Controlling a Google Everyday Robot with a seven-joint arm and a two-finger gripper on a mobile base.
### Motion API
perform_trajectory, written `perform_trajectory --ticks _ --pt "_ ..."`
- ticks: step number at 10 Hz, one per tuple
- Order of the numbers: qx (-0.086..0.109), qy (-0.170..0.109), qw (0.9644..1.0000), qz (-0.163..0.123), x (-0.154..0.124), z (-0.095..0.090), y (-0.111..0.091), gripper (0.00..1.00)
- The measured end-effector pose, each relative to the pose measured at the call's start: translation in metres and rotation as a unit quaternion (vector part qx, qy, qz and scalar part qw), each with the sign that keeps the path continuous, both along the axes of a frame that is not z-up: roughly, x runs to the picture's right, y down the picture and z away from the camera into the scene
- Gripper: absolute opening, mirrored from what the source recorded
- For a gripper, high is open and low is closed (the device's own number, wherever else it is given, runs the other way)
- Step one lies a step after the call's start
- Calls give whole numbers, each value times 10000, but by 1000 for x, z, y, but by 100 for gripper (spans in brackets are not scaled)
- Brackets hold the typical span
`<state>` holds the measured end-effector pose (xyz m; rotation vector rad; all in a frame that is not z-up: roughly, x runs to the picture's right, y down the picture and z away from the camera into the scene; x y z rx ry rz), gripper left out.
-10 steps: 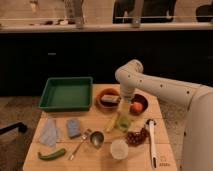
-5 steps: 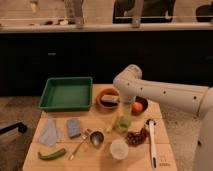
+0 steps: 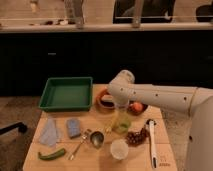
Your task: Stack cups on top of each other
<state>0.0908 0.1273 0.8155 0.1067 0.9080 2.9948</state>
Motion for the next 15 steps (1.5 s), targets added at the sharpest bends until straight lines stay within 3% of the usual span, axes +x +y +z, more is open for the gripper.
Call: perform_trajectory --ticks 7,10,15 --pt "-300 -829 9959 -201 1 10 2 80" --pt "-428 -949 9942 -256 5 14 4 80" --pt "-554 -907 9938 -316 5 25 4 80"
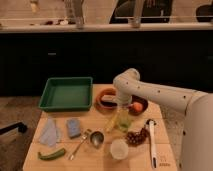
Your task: Stack cups on top of each other
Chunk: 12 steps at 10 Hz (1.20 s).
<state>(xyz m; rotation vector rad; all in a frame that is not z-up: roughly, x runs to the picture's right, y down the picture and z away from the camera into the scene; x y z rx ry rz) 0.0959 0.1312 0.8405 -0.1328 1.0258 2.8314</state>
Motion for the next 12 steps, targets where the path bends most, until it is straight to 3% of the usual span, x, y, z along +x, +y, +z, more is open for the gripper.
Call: perform_trajectory --ticks 3,12 --pt "-67 15 10000 -64 5 7 8 80" --pt "-77 -96 9999 -116 16 5 18 80"
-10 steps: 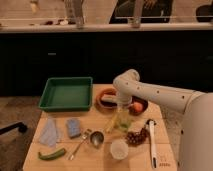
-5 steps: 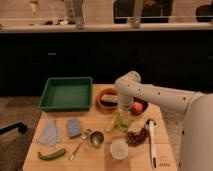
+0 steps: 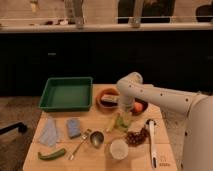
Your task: Stack cups on top of each other
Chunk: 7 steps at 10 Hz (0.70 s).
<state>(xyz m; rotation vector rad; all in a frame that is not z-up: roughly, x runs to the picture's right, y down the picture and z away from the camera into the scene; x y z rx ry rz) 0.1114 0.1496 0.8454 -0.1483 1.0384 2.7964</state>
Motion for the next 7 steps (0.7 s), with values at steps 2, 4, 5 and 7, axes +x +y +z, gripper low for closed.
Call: perform_trajectory --ticks 2,4,5,7 --pt "-19 -25 10000 -24 0 0 2 73" --pt "-44 -87 9999 89 4 -1 1 54" --pt "-45 -81 9999 138 7 -1 1 43" --pt "-51 -97 9997 209 5 0 -1 25"
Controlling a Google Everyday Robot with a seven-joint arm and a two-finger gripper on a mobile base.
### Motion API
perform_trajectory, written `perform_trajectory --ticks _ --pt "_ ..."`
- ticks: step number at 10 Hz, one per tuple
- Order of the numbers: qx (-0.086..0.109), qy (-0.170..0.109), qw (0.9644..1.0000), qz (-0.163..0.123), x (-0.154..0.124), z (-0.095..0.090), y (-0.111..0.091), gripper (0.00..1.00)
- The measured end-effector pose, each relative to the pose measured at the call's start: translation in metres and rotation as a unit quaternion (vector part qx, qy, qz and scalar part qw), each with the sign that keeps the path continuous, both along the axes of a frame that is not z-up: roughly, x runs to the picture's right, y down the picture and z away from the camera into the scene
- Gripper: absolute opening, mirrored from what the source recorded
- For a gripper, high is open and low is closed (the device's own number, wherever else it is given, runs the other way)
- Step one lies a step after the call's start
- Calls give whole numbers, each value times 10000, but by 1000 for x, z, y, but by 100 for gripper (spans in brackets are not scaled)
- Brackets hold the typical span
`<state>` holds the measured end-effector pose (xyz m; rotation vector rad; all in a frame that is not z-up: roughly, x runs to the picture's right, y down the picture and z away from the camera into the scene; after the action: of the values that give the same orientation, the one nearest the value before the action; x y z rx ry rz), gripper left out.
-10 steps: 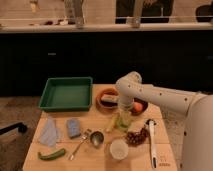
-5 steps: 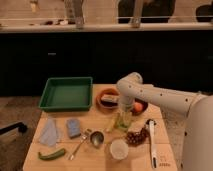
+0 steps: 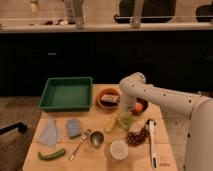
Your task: Stack cups on top of each other
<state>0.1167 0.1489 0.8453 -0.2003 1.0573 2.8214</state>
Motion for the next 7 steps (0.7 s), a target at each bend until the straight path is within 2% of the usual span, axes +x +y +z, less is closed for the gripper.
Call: perform_trajectory --ticks 1,2,3,7 --pt "-25 9 10000 85 3 1 -1 12" --pt "-46 26 9999 139 6 1 -1 4" --pt "-63 39 9998 167 7 1 -1 0" --pt "-18 236 9995 217 7 -1 -2 0"
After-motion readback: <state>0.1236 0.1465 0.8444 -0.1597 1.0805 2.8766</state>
